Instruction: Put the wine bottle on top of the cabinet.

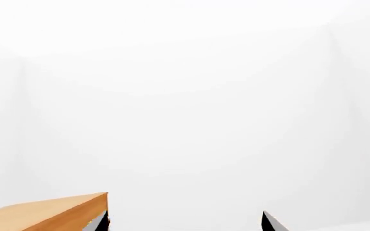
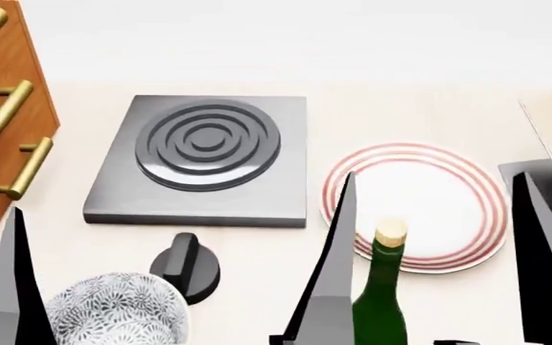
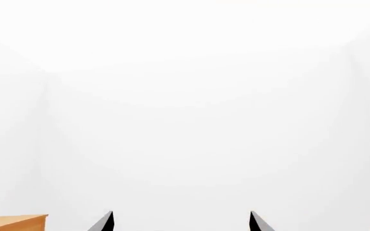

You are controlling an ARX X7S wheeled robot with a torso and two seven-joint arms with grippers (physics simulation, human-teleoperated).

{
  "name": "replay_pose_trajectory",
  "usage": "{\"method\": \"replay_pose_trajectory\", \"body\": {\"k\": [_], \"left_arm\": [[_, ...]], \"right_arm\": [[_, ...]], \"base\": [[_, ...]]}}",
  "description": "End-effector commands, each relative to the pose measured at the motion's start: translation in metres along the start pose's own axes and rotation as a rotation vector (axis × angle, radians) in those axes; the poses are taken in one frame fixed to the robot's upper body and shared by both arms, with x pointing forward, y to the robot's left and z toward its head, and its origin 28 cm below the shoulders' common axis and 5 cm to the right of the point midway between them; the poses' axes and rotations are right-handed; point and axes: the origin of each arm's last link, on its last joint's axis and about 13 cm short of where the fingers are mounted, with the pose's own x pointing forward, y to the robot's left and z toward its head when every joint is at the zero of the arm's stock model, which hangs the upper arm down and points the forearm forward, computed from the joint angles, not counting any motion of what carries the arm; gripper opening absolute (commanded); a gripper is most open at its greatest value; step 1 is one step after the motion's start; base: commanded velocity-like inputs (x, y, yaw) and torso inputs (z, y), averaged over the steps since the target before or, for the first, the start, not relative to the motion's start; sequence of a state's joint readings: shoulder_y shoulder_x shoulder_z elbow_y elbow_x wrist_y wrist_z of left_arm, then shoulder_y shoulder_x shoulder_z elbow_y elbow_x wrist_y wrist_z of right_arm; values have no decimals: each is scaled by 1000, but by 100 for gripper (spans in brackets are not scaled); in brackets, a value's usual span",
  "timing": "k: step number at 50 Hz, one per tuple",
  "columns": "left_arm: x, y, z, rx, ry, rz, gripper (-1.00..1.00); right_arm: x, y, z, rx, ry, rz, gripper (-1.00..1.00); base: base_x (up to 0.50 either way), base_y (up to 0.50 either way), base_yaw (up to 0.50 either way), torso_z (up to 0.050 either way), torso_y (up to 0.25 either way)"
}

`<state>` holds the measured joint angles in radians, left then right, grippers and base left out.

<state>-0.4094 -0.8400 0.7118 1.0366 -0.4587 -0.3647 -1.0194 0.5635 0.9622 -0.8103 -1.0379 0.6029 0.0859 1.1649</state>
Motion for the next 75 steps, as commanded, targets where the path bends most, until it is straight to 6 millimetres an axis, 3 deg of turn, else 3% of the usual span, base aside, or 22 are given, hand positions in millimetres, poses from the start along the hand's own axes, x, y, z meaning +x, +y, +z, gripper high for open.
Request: {"method": "replay_pose_trajectory", "body": {"k": [1,19,41,65,75], "left_arm": [[0,0,1,2,-3,1,100],[0,0,3,3,-5,0,100],[0,-3,-2,-6,7,-21,100],[0,-3,0,-8,3,-12,100],[0,-3,1,-10,3,-13,100]], "right_arm": [[0,1,0,-14,-1,16,100],[0,2,1,-4,-4,18,100],[4,-5,-5,-35,20,-12,100],[54,-55,-35,-239,93,-157,100],[56,-75,-74,-343,232,-208,100]], "base": [[0,500,0,0,0],[0,500,0,0,0],[0,6,0,0,0],[0,0,0,0,0],[0,0,0,0,0]]}}
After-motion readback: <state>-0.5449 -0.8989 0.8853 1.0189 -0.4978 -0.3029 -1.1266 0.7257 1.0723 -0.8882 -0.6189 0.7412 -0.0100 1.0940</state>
